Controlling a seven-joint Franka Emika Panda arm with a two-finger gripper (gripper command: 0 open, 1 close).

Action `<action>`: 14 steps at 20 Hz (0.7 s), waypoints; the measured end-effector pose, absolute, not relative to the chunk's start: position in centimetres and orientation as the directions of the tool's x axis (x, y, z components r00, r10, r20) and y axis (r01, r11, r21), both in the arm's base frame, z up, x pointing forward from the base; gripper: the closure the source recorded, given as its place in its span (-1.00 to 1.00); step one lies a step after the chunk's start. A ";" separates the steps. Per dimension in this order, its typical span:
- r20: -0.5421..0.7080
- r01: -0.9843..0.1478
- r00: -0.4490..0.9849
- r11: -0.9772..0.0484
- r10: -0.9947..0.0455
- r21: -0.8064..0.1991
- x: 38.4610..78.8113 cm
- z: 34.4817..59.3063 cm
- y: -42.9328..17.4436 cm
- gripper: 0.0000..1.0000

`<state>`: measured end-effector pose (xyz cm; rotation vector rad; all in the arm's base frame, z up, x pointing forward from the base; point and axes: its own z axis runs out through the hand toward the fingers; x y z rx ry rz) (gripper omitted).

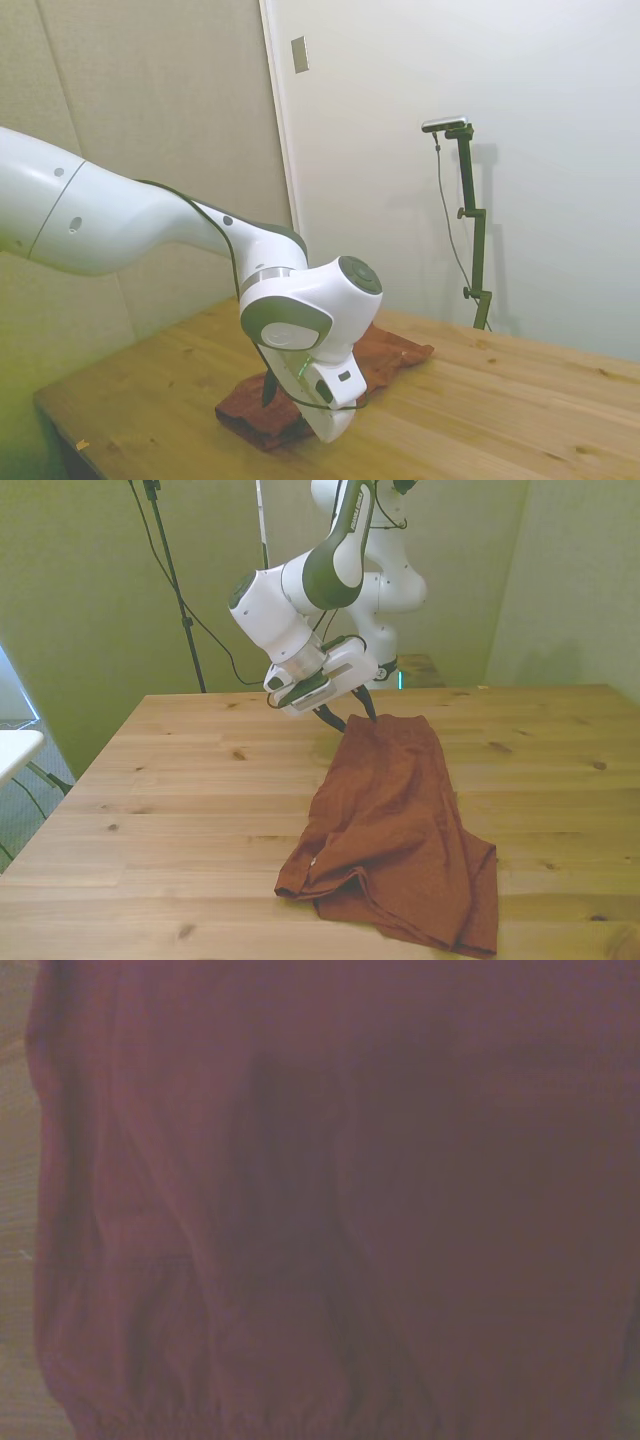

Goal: Unfold the shorts

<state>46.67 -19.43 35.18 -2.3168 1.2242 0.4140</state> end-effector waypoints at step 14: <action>-0.459 -0.802 0.596 -0.523 -0.659 -0.289 46.8 36.7 -18.2 1.00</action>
